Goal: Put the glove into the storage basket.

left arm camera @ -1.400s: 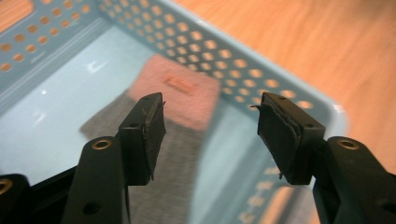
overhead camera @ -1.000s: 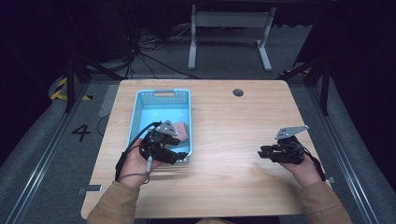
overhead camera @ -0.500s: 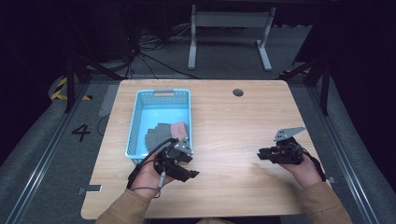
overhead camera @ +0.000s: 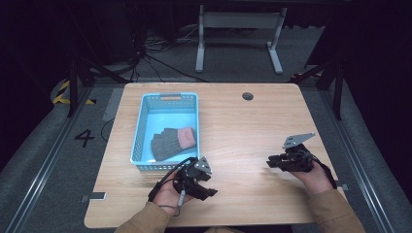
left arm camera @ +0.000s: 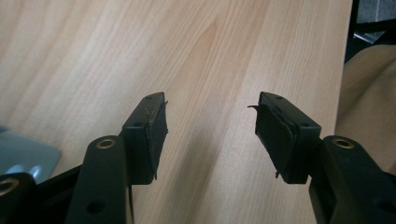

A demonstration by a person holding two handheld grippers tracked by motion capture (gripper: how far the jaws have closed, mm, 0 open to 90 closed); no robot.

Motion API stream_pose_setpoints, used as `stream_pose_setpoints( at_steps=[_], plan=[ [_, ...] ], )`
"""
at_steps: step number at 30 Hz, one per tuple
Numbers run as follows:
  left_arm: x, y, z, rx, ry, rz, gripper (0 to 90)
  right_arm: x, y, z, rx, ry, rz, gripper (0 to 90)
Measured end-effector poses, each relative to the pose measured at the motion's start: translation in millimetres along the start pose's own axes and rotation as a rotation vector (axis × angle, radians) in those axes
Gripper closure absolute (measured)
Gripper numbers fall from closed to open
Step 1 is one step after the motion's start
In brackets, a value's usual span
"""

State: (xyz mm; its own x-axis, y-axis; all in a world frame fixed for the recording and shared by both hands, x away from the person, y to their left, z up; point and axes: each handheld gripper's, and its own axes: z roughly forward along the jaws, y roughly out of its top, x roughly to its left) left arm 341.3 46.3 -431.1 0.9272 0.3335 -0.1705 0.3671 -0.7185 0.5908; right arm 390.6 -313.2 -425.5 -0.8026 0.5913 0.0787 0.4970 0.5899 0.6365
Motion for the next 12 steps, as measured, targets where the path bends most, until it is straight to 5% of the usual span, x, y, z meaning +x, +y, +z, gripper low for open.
stream_pose_setpoints(
  at_steps=[9, 12],
  plan=[
    [2.5, -4.9, 15.4, 0.024, 0.016, -0.011, 43.8, -0.1, -1.5, 3.9, 0.006, -0.005, 0.002, 69.9],
    [4.0, -6.5, 15.7, 0.022, 0.036, -0.008, 42.9, 0.2, -0.8, 4.1, 0.0, -0.024, 0.014, 61.1]
  ],
)
